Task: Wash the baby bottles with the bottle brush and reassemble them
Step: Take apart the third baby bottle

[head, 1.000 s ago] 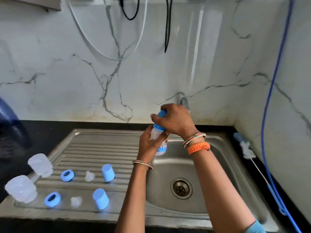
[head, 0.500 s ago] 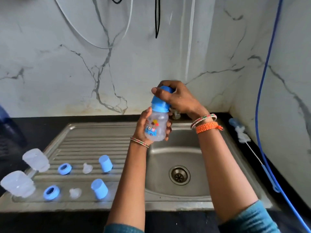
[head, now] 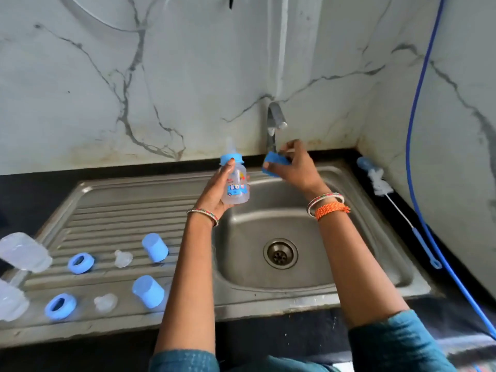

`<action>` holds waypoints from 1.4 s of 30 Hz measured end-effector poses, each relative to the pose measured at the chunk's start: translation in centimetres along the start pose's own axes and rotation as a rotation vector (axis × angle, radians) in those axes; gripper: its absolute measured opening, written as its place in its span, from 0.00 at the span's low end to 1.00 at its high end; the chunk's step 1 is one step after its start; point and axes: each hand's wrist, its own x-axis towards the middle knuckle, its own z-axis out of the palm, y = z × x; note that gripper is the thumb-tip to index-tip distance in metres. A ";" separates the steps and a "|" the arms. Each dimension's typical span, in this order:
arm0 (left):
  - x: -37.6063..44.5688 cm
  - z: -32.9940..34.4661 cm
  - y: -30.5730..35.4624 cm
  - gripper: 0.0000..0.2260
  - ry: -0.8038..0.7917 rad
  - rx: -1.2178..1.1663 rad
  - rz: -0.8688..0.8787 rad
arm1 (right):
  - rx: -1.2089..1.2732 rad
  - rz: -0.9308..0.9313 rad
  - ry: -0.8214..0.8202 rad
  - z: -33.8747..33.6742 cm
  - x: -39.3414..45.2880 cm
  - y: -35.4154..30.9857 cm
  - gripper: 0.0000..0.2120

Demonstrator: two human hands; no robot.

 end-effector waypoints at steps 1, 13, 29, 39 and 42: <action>0.3 -0.1 -1.0 0.08 -0.014 0.112 -0.026 | -0.227 0.031 -0.029 -0.3 -0.1 2.0 0.20; 1.1 0.6 -10.9 0.04 -0.155 0.419 -0.437 | -1.046 0.418 -0.763 -1.4 -3.9 21.5 0.20; 1.5 2.7 -6.5 0.28 0.253 0.834 0.204 | -0.047 0.431 -0.137 1.7 -1.6 2.6 0.33; 0.6 5.1 -1.3 0.28 0.314 1.098 0.678 | -0.092 0.181 0.072 1.1 0.0 -3.4 0.21; -0.1 5.8 -0.9 0.26 0.267 0.641 0.603 | -0.059 0.102 0.131 -0.1 0.4 -5.1 0.15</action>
